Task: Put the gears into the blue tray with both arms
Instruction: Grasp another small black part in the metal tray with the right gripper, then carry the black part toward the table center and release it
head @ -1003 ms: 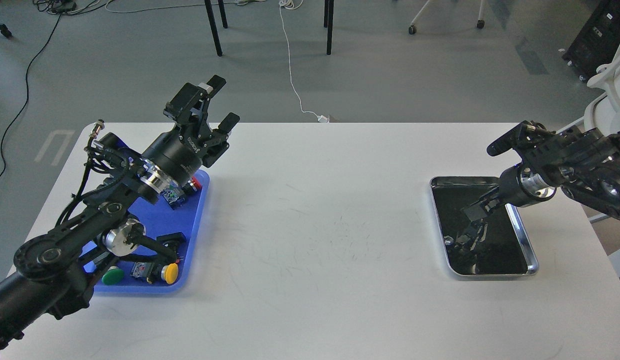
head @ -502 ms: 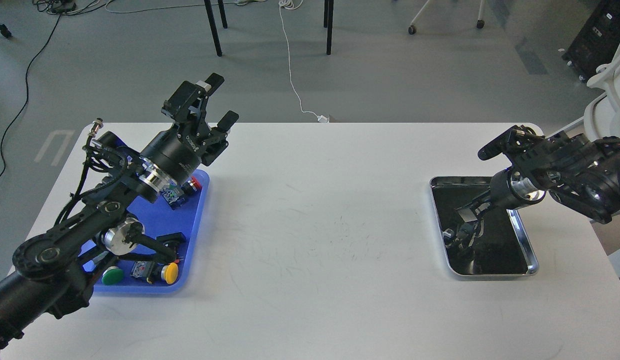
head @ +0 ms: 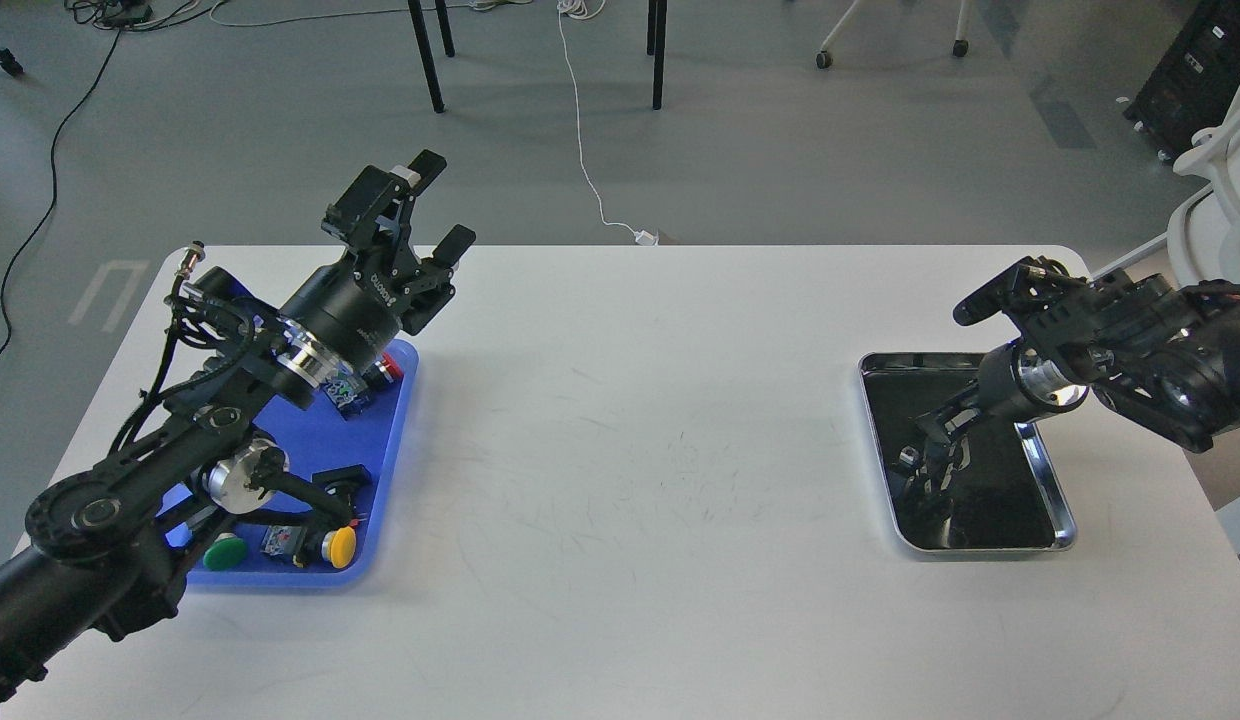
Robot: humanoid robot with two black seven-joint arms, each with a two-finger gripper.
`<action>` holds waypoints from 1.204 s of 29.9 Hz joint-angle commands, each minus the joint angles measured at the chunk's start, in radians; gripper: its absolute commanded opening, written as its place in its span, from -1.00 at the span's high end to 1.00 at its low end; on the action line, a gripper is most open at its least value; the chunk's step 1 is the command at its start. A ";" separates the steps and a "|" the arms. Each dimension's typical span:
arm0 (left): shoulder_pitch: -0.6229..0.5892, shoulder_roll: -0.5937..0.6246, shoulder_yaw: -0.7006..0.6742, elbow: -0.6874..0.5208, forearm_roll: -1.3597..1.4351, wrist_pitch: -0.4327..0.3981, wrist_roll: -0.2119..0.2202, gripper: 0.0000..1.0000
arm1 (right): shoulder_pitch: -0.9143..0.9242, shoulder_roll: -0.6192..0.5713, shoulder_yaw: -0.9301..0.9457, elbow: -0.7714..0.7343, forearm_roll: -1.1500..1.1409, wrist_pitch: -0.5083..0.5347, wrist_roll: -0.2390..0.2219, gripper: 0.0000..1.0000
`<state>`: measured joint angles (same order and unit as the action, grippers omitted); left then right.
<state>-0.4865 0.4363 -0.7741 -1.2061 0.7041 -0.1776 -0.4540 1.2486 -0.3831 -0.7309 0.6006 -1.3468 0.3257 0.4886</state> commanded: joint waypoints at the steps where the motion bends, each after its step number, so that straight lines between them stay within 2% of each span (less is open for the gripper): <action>1: 0.000 0.001 -0.001 0.000 0.000 0.000 0.000 -0.96 | -0.012 0.012 0.004 -0.007 0.000 0.000 0.000 0.05; 4: 0.000 0.002 -0.002 0.000 0.000 0.000 0.000 -0.96 | -0.012 0.012 0.004 -0.013 0.000 0.000 0.000 0.06; 7: 0.000 0.005 -0.002 0.000 0.000 0.000 0.000 -0.96 | -0.012 0.012 0.004 -0.013 0.000 0.000 0.000 0.30; 11: 0.000 0.005 -0.007 0.000 0.000 0.000 0.001 -0.96 | -0.014 0.012 0.004 -0.013 0.000 0.001 0.000 0.47; 16: 0.002 0.005 -0.007 0.000 0.000 0.000 0.001 -0.96 | -0.014 0.010 0.004 -0.010 0.000 0.001 0.000 0.59; 24: 0.002 0.005 -0.007 -0.001 0.000 0.000 0.001 -0.96 | 0.006 -0.006 0.041 0.022 0.021 0.000 0.000 0.60; 31: 0.000 0.007 -0.017 -0.001 0.000 0.000 0.001 -0.96 | 0.172 -0.103 0.102 0.217 0.023 0.003 0.000 0.60; 36: 0.000 0.012 -0.027 -0.001 0.000 -0.005 0.003 -0.96 | 0.232 -0.103 0.113 0.289 0.025 0.003 0.000 0.60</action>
<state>-0.4862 0.4457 -0.7985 -1.2074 0.7041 -0.1781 -0.4512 1.4544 -0.4931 -0.6224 0.8581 -1.3226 0.3278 0.4885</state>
